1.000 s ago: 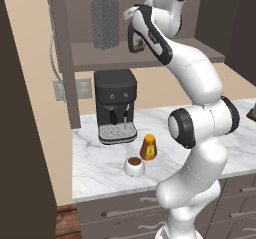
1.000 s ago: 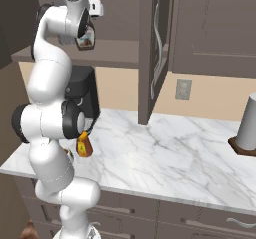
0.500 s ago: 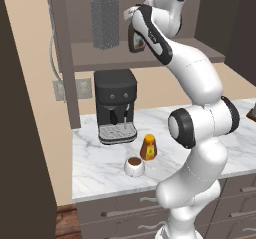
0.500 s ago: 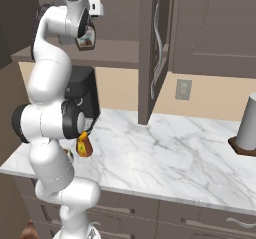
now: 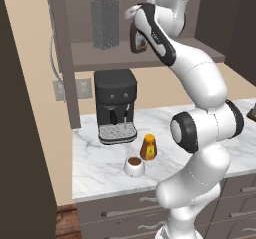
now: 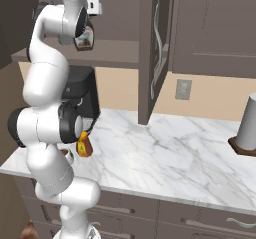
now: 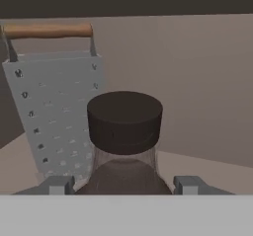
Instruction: Pick the syrup bottle and honey bottle from the cabinet and place them next to the mug.
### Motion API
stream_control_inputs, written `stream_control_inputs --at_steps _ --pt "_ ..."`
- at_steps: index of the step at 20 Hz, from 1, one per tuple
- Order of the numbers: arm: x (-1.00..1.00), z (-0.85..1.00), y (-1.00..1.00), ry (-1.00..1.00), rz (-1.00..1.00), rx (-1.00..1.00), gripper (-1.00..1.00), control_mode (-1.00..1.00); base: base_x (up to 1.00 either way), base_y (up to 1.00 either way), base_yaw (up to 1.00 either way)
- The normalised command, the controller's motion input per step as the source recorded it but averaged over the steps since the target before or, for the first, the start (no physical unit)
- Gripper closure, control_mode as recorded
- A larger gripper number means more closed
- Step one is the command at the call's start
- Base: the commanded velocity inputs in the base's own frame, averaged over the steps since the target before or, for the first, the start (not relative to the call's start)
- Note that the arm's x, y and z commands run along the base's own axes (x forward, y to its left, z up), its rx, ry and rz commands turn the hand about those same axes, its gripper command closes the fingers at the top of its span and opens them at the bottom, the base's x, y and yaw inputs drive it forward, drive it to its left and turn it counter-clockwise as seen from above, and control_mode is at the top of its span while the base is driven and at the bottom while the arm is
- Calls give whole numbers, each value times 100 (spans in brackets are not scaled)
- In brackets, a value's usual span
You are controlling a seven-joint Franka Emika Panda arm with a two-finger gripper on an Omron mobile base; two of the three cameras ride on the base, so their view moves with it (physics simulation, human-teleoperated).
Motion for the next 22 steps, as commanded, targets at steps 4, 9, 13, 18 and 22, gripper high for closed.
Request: stream_control_inputs --at_steps 4,9,13,18,22 --pt "-51 0 -3 -9 0 0 100 -100 0 0 0" --pt "-74 0 -14 -11 0 0 100 -100 0 0 0" --pt "-94 0 -18 -12 0 0 100 -100 0 0 0" --pt "-100 0 -16 -10 0 0 100 -100 0 0 0" --pt "-94 0 -16 -1 3 0 100 -100 0 0 0"
